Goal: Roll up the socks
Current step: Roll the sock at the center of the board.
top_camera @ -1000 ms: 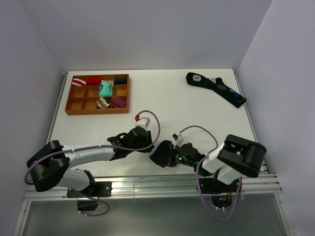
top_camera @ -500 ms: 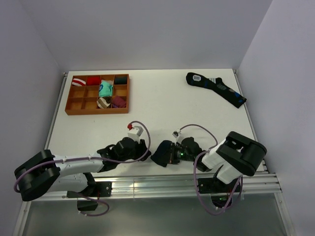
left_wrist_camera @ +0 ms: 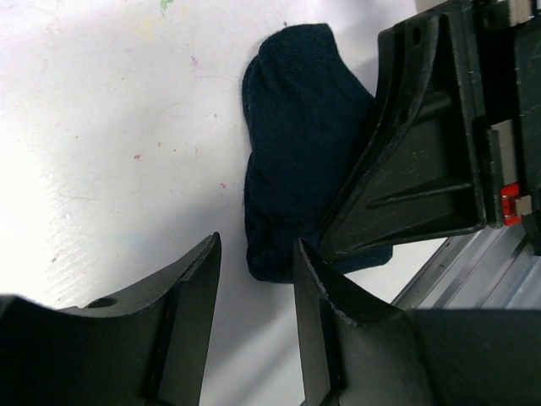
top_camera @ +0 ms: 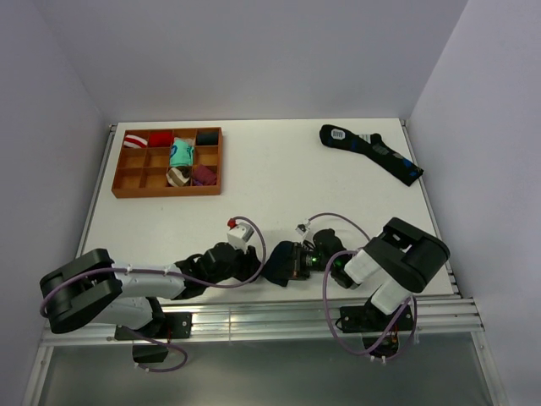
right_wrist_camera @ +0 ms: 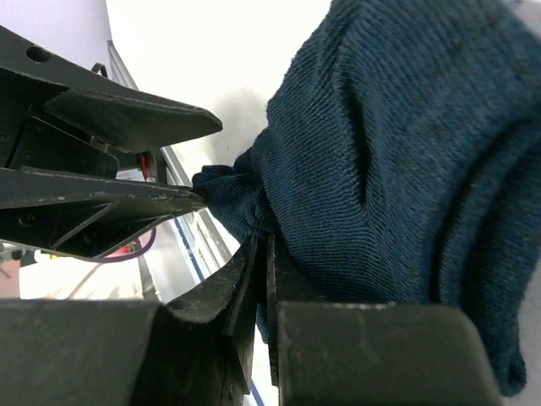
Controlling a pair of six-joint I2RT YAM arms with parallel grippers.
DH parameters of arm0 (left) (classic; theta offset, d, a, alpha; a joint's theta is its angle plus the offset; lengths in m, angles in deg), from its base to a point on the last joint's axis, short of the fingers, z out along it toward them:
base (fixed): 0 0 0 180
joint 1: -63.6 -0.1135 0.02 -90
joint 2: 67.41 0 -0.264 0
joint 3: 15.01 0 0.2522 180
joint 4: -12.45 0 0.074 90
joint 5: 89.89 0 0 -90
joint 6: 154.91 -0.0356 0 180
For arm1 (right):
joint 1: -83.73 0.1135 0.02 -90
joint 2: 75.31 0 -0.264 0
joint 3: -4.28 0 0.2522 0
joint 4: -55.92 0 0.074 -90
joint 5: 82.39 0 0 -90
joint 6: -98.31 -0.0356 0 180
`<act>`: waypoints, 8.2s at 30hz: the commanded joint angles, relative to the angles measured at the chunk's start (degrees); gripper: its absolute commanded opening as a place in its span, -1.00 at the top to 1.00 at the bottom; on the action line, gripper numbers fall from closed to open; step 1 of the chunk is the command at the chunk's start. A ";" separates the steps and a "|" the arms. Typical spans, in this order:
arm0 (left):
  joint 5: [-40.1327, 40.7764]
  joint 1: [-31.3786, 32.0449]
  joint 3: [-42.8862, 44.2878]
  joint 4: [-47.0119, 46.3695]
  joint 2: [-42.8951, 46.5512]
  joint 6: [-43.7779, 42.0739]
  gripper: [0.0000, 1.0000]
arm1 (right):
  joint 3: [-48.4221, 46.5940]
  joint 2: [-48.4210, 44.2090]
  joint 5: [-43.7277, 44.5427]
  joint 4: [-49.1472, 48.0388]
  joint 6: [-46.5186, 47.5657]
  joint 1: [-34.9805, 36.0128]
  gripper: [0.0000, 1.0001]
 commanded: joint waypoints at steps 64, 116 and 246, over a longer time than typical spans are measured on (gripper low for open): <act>14.44 5.72 23.91 35.87 -13.06 1.81 0.90 | 3.64 -40.10 24.05 34.96 10.74 -2.98 0.38; 15.32 9.41 32.18 40.36 -20.71 -1.97 0.91 | 8.92 -46.59 43.22 29.52 6.52 8.10 0.43; 4.51 3.34 30.25 37.37 -16.40 -6.80 0.91 | -9.70 -14.19 80.03 34.96 16.11 46.15 0.17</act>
